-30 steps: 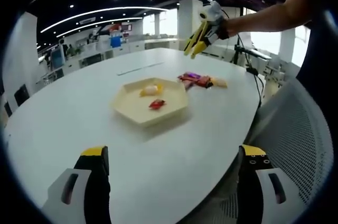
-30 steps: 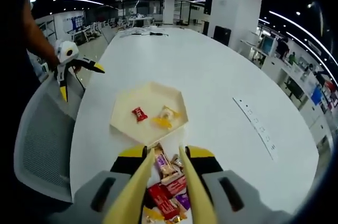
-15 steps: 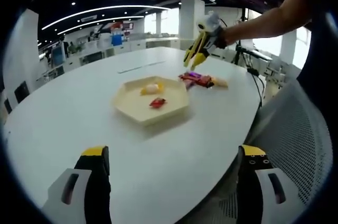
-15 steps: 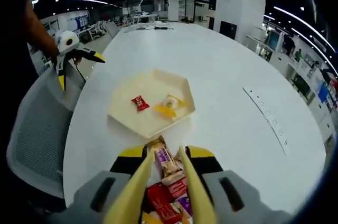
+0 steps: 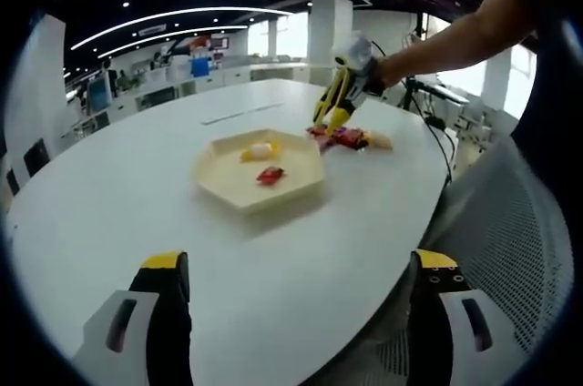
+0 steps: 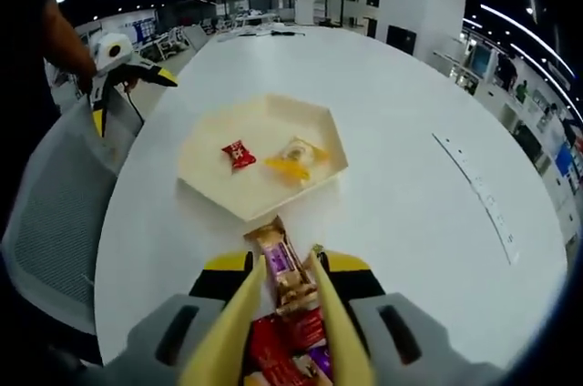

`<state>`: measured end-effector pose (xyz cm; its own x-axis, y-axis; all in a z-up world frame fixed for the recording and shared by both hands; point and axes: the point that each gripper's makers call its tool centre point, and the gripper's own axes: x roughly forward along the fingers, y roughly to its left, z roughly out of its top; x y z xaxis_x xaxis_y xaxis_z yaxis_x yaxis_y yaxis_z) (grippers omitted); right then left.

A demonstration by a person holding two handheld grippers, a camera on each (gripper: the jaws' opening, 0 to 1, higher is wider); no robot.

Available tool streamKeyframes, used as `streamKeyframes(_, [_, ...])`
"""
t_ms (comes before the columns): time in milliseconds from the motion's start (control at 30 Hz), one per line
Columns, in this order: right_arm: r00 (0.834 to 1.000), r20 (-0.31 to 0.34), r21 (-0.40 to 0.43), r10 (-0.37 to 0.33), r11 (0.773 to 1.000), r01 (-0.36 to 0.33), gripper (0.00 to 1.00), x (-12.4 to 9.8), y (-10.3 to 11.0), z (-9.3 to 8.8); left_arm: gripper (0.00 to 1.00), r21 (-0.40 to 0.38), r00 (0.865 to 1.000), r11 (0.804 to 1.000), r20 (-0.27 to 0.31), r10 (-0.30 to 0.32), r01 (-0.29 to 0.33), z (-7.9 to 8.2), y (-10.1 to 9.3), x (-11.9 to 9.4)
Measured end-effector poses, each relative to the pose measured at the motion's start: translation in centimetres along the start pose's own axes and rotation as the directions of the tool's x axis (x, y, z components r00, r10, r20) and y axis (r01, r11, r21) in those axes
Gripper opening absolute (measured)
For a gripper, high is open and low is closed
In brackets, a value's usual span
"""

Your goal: Place the target food into the container with the food tongs after gripping and lifting it, then release it inside without dropping or visibly crushing the food.

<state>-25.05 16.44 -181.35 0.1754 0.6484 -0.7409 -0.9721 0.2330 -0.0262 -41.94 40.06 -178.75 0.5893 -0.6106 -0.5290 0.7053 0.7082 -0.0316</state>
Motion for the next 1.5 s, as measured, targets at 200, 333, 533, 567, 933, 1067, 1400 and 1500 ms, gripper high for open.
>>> streamKeyframes(200, [0.999,-0.047,-0.030,0.016,0.999,-0.017,0.29,1.0,0.4,-0.9,0.96,-0.005,1.000,1.000,0.000,0.002,-0.002,0.0,0.1,0.0])
streamKeyframes(333, [0.998,-0.058,-0.006,0.021,1.000,-0.022,0.28,1.7,0.3,-1.4,0.96,-0.005,1.000,1.000,-0.003,0.003,-0.003,-0.1,0.1,0.0])
streamKeyframes(533, [0.997,-0.071,0.058,0.025,0.998,-0.021,0.25,1.8,0.5,-1.9,0.95,-0.008,1.000,1.000,-0.003,0.005,-0.005,-0.1,0.2,0.0])
streamKeyframes(567, [0.997,-0.070,0.065,0.025,0.998,-0.021,0.24,1.7,0.5,-1.9,0.95,-0.007,1.000,1.000,-0.005,0.005,-0.005,-0.1,0.2,0.0])
streamKeyframes(933, [0.997,-0.075,0.127,-0.008,0.992,0.018,0.24,1.0,-0.1,-1.7,0.96,-0.003,1.000,1.000,-0.007,0.003,-0.003,-0.2,0.2,0.0])
streamKeyframes(1067, [0.997,-0.069,0.137,-0.018,0.990,0.028,0.24,0.3,-0.4,-1.4,1.00,-0.001,1.000,1.000,0.002,-0.007,0.007,0.0,0.0,0.0])
streamKeyframes(1400, [0.996,-0.075,0.155,-0.039,0.987,0.050,0.24,-1.3,-1.2,0.1,1.00,-0.007,1.000,1.000,0.014,-0.012,0.012,0.3,-0.1,0.0])
streamKeyframes(1500, [0.996,-0.075,0.159,-0.050,0.985,0.061,0.24,-1.9,-1.7,0.6,1.00,-0.003,1.000,1.000,0.014,-0.009,0.009,0.2,0.0,0.0])
